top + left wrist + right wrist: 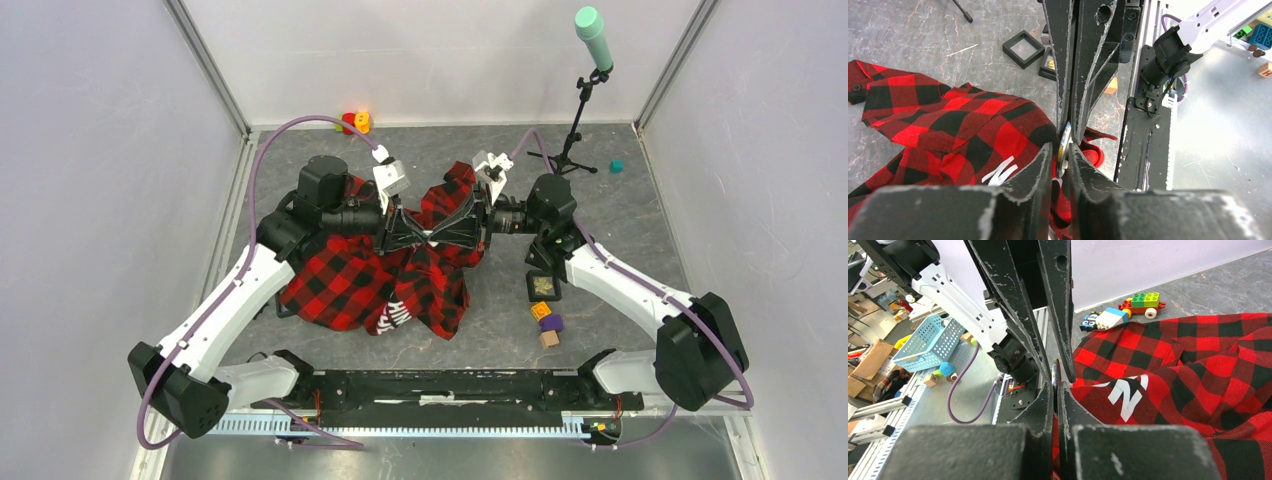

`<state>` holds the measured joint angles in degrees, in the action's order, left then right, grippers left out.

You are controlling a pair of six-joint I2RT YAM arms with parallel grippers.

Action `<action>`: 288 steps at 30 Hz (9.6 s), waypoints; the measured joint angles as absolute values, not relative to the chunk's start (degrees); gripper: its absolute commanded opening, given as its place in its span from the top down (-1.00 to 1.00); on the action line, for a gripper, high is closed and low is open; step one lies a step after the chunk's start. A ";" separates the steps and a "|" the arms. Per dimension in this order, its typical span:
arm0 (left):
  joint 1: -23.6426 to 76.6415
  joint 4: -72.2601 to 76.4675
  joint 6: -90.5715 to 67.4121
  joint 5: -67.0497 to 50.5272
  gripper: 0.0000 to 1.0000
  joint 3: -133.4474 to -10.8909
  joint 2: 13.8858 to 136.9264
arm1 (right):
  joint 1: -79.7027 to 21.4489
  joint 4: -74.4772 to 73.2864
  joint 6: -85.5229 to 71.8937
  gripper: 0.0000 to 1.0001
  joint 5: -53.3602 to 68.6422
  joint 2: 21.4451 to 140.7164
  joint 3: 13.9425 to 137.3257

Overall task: Remove the brooch from the garment
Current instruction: Remove the brooch from the clothes, then close the brooch.

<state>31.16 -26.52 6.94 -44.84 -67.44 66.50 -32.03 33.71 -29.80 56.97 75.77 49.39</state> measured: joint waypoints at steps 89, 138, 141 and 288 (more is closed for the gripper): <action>30.65 10.31 -28.32 -46.50 0.56 -49.76 61.21 | -29.63 46.35 -36.93 1.00 63.40 78.81 46.96; 31.00 2.37 -21.52 -42.54 0.95 -48.95 53.21 | -29.06 44.14 -34.20 -0.28 58.59 73.76 40.64; 31.00 9.39 -24.75 -42.09 0.95 -46.37 52.66 | -29.06 56.34 -41.60 -0.31 55.61 73.65 35.42; 24.93 18.44 -46.06 -46.72 0.95 -46.72 60.84 | -35.05 58.65 -44.38 -0.08 37.26 67.40 28.97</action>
<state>24.93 18.44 -46.06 -46.72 -46.72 60.84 -35.05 58.65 -44.38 37.26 67.40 28.97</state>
